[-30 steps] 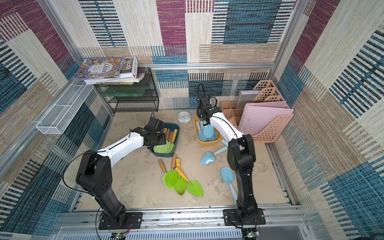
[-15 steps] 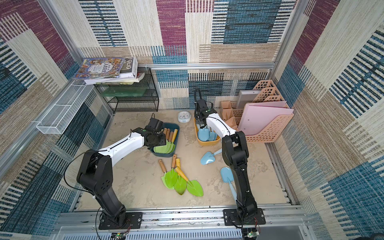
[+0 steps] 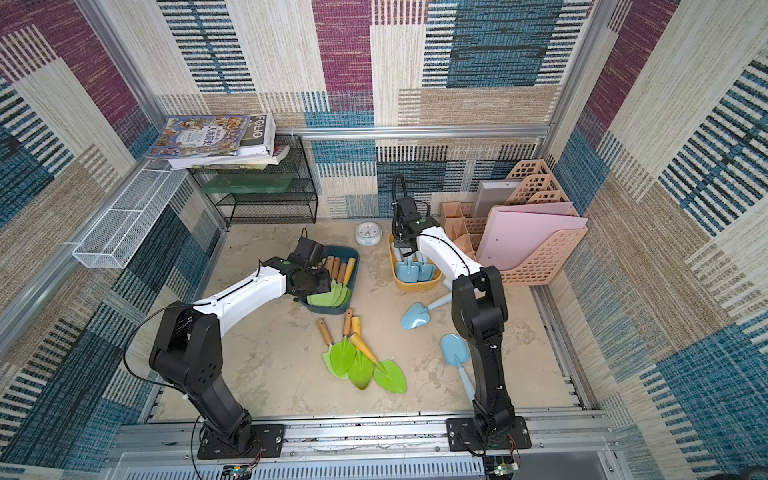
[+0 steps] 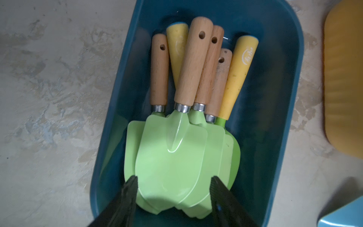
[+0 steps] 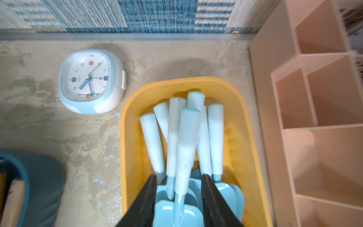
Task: Sort the small shovels by color and place them into the storage box
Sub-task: Place the shovel in the storage box.
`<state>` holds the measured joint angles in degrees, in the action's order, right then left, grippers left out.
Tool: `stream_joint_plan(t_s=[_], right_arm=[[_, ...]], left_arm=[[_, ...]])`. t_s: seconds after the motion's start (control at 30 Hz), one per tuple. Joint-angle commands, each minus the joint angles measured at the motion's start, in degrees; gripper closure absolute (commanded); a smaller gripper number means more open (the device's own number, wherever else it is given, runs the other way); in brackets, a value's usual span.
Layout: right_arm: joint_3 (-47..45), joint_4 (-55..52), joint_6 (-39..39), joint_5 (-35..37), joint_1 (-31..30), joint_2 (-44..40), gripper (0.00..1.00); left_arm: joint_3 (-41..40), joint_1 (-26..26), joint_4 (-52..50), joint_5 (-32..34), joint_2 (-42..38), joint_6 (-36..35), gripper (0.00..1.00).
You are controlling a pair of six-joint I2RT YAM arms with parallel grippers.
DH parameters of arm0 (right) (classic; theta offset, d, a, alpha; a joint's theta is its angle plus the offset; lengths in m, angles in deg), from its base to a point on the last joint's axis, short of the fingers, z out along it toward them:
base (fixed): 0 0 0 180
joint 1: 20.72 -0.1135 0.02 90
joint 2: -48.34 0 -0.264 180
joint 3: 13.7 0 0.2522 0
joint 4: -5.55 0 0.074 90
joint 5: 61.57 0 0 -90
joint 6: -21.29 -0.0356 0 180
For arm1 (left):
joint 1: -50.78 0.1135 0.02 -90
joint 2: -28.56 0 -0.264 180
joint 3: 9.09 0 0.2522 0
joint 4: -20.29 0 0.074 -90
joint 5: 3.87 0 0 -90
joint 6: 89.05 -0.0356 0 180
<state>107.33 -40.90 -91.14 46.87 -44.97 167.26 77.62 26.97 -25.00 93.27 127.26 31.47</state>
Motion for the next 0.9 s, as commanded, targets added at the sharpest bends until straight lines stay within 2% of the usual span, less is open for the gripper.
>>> stream_joint_plan(t_s=[0.0, 0.17, 0.37, 0.63, 0.87], right_arm=[[-5.73, 3.56, -0.15, 2.17, -0.72, -6.40, 0.60], [-18.78, 6.80, -2.04, 2.54, -2.73, -17.12, 0.60], [-29.30, 7.84, -3.70, 4.25, -5.99, -23.61, 0.60], [-34.64, 8.09, -5.41, 4.49, -6.64, -25.73, 0.60], [-35.90, 8.70, -4.60, 6.34, -6.79, -26.61, 0.60]], left_arm=[[-2.86, -0.13, -1.08, -0.05, -2.59, 2.18, 0.39], [-10.36, -1.07, -0.87, -2.08, -7.14, 4.86, 0.40], [-16.76, -3.13, -0.57, -5.82, -9.11, 7.98, 0.40], [-18.27, -6.15, -0.04, -8.54, -6.52, 10.33, 0.41], [-19.08, -7.21, 0.25, -6.36, -8.30, 12.07, 0.42]])
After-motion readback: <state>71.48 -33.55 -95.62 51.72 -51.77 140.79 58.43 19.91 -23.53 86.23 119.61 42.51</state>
